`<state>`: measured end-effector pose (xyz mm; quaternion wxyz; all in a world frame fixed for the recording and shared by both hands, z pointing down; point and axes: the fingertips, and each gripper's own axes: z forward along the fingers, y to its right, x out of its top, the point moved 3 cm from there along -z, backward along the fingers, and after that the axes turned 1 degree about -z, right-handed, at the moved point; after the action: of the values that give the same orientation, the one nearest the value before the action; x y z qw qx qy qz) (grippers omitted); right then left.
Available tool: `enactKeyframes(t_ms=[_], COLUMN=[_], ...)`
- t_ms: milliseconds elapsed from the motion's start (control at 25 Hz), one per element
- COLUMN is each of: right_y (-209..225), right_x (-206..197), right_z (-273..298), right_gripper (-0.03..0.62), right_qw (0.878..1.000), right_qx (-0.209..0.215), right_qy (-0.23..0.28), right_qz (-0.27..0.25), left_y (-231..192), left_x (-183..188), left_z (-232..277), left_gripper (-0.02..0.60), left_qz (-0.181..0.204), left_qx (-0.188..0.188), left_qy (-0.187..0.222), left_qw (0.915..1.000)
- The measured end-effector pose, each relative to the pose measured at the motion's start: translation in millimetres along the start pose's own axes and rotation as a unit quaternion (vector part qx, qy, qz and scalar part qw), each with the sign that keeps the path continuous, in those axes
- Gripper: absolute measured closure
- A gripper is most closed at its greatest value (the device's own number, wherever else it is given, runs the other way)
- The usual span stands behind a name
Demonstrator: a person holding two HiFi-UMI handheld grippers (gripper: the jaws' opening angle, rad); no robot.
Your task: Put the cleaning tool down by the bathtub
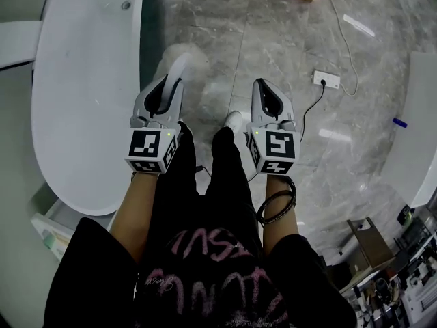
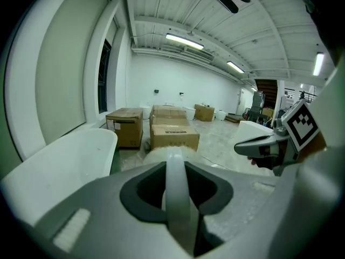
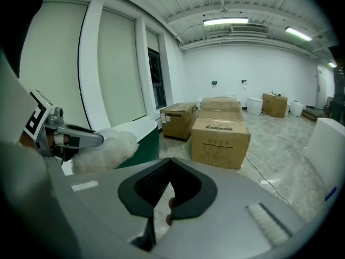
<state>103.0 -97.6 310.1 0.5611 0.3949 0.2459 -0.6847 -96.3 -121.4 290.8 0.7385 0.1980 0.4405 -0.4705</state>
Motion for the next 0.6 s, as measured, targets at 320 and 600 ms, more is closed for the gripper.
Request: enactKeyframes(t_ms=[320,600], right_y=[8.3,10.2], right_x=[-24.0,-70.1], right_z=[29.8,50.0], right_gripper=[0.577,0.577], right_qw=[1.0,0.999], right_qx=[-0.001,-0.002], right_qy=[-0.009,-0.039], right_qz=[0.024,0.023], left_y=[-12.5,-15.0], left_x=[-20.3,-80.5], left_z=[30.1,54.4], left_gripper=[0.492,0.492], left_qz=[-0.005,-0.005], left_qx=[-0.001,-0.009], left_qy=[-0.006,-0.041], left_qw=[1.0,0.9991])
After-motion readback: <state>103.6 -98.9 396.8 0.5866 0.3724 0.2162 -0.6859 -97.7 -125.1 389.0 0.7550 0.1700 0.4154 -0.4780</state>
